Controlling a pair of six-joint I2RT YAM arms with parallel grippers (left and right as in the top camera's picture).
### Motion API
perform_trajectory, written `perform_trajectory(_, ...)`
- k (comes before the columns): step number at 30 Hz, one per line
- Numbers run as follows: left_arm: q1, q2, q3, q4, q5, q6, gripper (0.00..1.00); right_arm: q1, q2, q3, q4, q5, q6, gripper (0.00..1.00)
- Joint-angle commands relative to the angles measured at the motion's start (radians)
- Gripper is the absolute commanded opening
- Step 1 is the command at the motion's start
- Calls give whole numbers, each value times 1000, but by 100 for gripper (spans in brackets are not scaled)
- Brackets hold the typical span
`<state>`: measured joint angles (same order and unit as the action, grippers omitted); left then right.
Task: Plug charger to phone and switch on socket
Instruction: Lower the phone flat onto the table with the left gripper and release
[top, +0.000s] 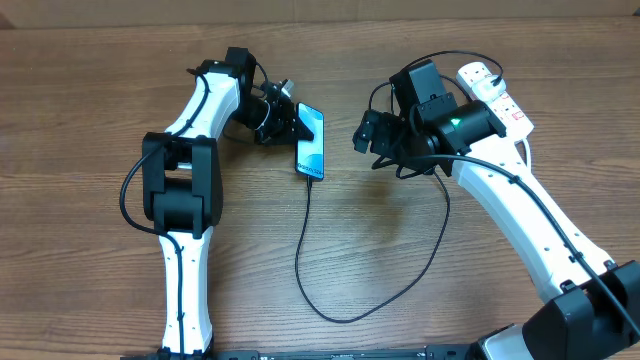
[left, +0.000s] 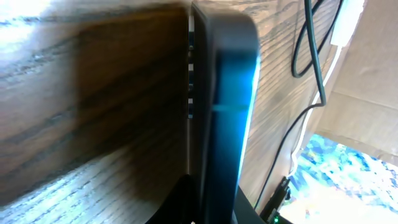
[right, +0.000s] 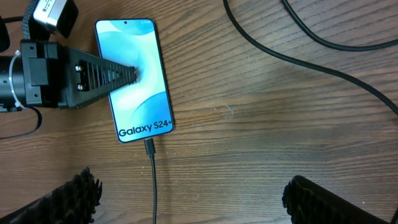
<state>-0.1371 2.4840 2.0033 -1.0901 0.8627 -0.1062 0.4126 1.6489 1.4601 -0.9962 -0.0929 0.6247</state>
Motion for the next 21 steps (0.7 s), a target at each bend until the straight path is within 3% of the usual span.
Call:
perform_trajectory(1,-8,-2,8,1,-25,-6,10,0,19,32,-5,10,-4,95)
perform_trajectory(4,-8,-2,8,-5,-64,-7,12,0,35,32,-9,4,-5,95)
perform_trajectory(10,-7,-2,8,-9,-146,-30,36,0,78,32,-23,2,-5,95)
perform_trajectory(16,-4,-5,8,-31,-245,-33,37,-1,84,32,-32,3,-55,96)
perform_trajectory(21,9,-33,8,-62,-312,-32,48,-1,84,32,-39,3,-58,97)
